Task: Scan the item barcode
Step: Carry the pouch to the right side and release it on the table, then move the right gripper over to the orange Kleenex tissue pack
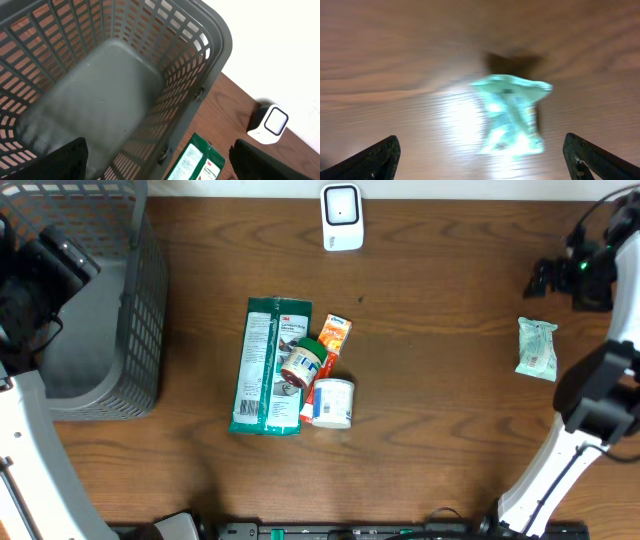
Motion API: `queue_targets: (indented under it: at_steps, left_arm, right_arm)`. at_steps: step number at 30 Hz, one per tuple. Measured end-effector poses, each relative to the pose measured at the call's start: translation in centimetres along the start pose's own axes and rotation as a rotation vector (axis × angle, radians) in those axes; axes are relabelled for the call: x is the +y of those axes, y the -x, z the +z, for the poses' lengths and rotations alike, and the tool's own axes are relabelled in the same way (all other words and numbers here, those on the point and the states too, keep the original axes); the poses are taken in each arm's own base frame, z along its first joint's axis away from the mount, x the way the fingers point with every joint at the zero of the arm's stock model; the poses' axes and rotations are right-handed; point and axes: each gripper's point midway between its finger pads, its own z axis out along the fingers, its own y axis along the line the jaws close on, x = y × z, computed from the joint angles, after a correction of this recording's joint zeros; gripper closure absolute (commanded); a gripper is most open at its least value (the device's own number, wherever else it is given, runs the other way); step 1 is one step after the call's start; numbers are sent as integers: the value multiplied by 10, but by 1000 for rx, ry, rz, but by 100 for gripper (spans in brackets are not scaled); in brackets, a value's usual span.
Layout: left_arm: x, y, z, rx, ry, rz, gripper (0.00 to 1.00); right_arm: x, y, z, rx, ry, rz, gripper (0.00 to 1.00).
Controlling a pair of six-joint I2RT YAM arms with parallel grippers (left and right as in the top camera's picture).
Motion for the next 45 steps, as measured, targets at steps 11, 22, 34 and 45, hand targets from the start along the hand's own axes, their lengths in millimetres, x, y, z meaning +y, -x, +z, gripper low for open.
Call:
queue_targets:
  at_steps: [11,22,34,45]
  left_arm:
    - [0,0,0,0,0,0,12]
    - [0,0,0,0,0,0,12]
    - [0,0,0,0,0,0,12]
    - [0,0,0,0,0,0,12]
  right_arm:
    - [105,-24,-99,-162,211,-150,1]
    - [214,-63,-74,-36,285,-376,1]
    - [313,-103,-9,39,346,-482,1]
    - [351,-144,61,72,325,-529,1]
